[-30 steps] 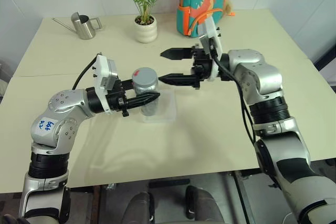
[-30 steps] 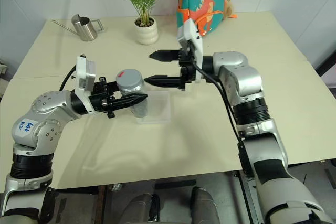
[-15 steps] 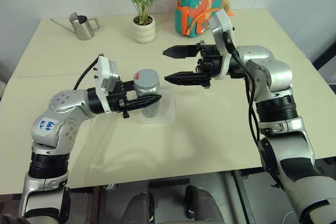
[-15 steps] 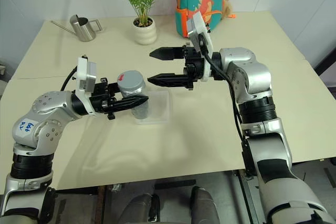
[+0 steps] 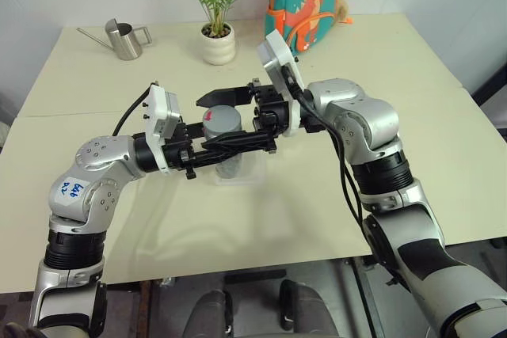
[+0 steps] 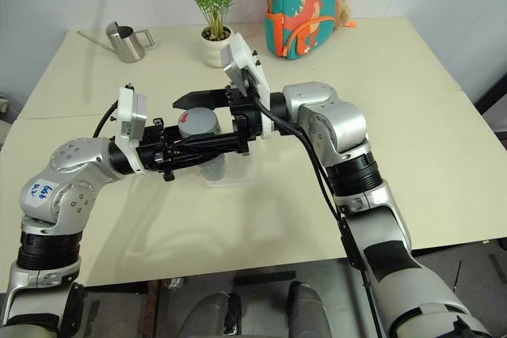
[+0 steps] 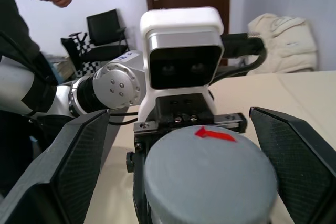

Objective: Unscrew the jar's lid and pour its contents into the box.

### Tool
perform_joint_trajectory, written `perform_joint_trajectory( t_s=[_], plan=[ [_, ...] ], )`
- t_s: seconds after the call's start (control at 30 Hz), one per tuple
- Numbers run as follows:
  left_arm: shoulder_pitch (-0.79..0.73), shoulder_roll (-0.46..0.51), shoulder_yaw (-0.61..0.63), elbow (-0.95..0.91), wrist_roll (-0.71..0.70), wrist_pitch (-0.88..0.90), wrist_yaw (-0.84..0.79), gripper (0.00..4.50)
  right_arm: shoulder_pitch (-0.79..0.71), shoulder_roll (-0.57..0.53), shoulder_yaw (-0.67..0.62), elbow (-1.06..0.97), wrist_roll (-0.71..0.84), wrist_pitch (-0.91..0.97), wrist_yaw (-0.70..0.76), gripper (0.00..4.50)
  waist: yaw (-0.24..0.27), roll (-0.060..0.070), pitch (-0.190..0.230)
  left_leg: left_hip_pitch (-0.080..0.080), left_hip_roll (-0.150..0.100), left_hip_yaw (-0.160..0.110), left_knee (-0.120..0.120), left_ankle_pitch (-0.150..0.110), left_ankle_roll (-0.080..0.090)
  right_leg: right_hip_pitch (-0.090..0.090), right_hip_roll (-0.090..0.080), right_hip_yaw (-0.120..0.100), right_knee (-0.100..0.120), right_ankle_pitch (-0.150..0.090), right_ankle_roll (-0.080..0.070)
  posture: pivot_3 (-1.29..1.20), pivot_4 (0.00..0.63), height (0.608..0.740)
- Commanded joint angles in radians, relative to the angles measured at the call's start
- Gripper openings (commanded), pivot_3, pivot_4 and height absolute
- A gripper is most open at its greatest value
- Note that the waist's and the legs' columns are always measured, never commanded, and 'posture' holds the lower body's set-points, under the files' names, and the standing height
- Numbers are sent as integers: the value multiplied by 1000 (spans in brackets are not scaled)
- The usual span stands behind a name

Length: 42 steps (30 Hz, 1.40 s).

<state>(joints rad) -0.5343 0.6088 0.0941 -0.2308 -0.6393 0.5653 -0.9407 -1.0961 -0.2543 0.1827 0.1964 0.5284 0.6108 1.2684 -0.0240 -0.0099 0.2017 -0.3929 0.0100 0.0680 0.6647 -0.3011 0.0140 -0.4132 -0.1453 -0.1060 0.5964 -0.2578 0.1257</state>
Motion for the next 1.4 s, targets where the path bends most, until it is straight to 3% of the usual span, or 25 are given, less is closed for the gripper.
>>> perform_joint_trajectory(
  t_s=[0.03,0.2,0.3,0.43,0.57,0.77,0.9,0.97,1.1,1.2,1.3,1.4],
  plan=[
    [-4,2,6,-38,-12,-14,-4,1991,-25,-2,-16,-13,3,-10,1,4472,-1,0,0,0,0,0,0,0,0,0,0,0,0,0,0,0,150,740],
    [0,3,9,-42,-13,-14,-1,1991,-23,-7,-16,-2,-3,-16,1,4472,-3,0,0,0,0,0,0,0,0,0,0,0,0,0,0,0,150,740],
    [3,2,9,-44,-13,-15,0,1991,-22,-4,-23,3,-2,-21,-6,3885,-4,0,0,0,0,0,0,0,0,0,0,0,0,0,0,0,150,740],
    [8,3,11,-48,-13,-15,0,1991,-20,-8,-39,-5,12,-20,-1,2573,-3,0,0,0,0,0,0,0,0,0,0,0,0,0,0,0,150,740],
    [12,5,12,-54,-15,-12,2,1991,-18,-18,-69,-10,35,-6,-8,2562,-3,0,0,0,0,0,0,0,0,0,0,0,0,0,0,0,150,740],
    [26,9,16,-69,-21,-6,8,1991,-53,-3,-255,0,270,208,-98,2562,-2,0,0,0,0,0,0,0,0,0,0,0,0,0,0,0,150,740],
    [35,10,20,-80,-24,-2,14,1991,-33,-44,-277,13,247,206,-129,2562,-2,0,0,0,0,0,0,0,0,0,0,0,0,0,0,0,150,740],
    [38,11,26,-84,-27,-1,19,1991,-10,-74,-271,28,197,161,-145,2562,-2,0,0,0,0,0,0,0,0,0,0,0,0,0,0,0,150,740],
    [51,22,49,-84,-33,1,20,1991,135,-189,-156,148,-97,-186,-154,2562,0,-1,-1,0,0,2,0,0,0,0,0,0,-1,0,0,0,150,740],
    [58,32,63,-78,-38,1,16,1991,219,-225,-126,290,-222,-366,-203,2562,-1,-2,-1,0,-1,7,-1,0,0,1,0,0,-2,0,0,0,150,740],
    [58,38,71,-64,-37,-2,15,1991,275,-211,-145,434,-285,-552,-251,2562,-6,-1,0,0,-1,9,-1,0,0,0,-1,0,-2,0,0,0,150,740],
    [50,37,73,-52,-34,-4,15,1991,275,-175,-239,579,-253,-640,-336,2562,-14,-1,0,2,1,12,-1,0,0,0,0,1,-1,0,0,0,150,740]
  ],
)
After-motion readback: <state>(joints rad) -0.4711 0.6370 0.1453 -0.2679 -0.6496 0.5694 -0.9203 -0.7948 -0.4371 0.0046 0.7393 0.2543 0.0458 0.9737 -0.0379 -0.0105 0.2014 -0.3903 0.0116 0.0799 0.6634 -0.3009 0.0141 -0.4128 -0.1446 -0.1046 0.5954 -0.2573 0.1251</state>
